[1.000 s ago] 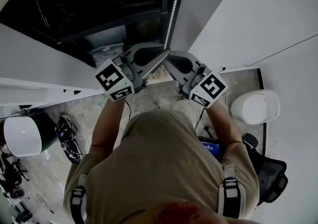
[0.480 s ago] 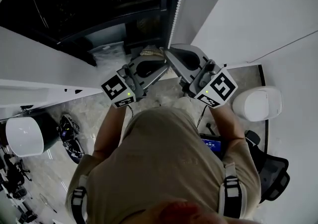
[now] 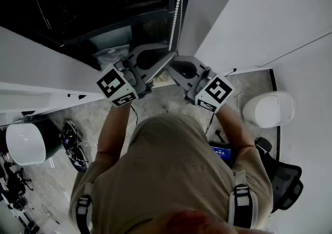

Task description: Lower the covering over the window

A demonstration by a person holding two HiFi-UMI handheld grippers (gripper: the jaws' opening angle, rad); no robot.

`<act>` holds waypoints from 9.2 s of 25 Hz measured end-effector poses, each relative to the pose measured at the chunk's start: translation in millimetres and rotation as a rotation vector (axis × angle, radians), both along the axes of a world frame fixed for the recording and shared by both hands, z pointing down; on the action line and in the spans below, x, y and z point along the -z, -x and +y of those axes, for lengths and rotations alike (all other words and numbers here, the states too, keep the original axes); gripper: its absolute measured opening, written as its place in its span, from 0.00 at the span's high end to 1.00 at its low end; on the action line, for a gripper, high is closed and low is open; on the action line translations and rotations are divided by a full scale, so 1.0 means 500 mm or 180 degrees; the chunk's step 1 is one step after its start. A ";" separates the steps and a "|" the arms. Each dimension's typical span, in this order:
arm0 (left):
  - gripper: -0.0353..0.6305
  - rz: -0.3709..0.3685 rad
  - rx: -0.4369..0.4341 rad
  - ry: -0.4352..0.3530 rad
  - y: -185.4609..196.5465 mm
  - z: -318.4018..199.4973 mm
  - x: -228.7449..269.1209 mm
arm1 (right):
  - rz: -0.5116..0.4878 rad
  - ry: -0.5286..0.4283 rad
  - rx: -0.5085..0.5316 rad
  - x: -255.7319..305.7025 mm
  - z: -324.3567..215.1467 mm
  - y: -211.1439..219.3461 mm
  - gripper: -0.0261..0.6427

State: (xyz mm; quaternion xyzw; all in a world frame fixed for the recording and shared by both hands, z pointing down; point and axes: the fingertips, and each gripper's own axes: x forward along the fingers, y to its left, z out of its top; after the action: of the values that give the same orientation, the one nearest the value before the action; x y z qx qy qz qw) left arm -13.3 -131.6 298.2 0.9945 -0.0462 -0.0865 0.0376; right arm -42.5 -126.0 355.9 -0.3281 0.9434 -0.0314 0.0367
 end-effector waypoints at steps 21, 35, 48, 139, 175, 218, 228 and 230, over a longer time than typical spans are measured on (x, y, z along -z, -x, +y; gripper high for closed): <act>0.91 0.0052 -0.0173 0.0285 0.000 0.034 -0.085 | -0.0411 -0.0363 0.0055 0.122 0.006 -0.049 0.92; 0.91 0.0050 -0.0135 0.0216 -0.053 0.024 -0.120 | -0.0125 -0.0394 -0.0147 0.094 -0.021 -0.082 0.91; 0.91 0.0013 0.0087 -0.0043 -0.043 0.024 -0.107 | -0.0150 -0.0507 -0.0221 0.105 -0.017 -0.072 0.92; 0.91 0.0196 0.0895 -0.0459 -0.147 -0.014 0.274 | -0.0589 -0.1232 0.0054 0.437 0.021 -0.262 0.75; 0.91 0.0556 0.0627 -0.0334 -0.127 -0.049 0.334 | -0.0525 -0.0456 0.0502 0.445 -0.020 -0.265 0.75; 0.91 0.0532 0.0378 -0.0279 -0.133 0.023 0.296 | -0.0625 -0.0706 0.0402 0.584 -0.047 -0.215 0.95; 0.91 0.0501 0.0278 -0.0266 -0.165 0.028 0.290 | -0.0494 -0.0724 0.0391 0.604 -0.044 -0.216 0.92; 0.91 0.0476 0.0279 -0.0347 -0.165 0.027 0.287 | -0.0571 -0.0647 0.0396 0.599 -0.047 -0.225 0.94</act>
State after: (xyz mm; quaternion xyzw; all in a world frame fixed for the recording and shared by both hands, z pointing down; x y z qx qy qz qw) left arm 69.4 -118.1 154.6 0.9828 -0.0820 -0.1643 -0.0171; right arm 70.2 -149.6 56.1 -0.2595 0.9532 0.0329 0.1518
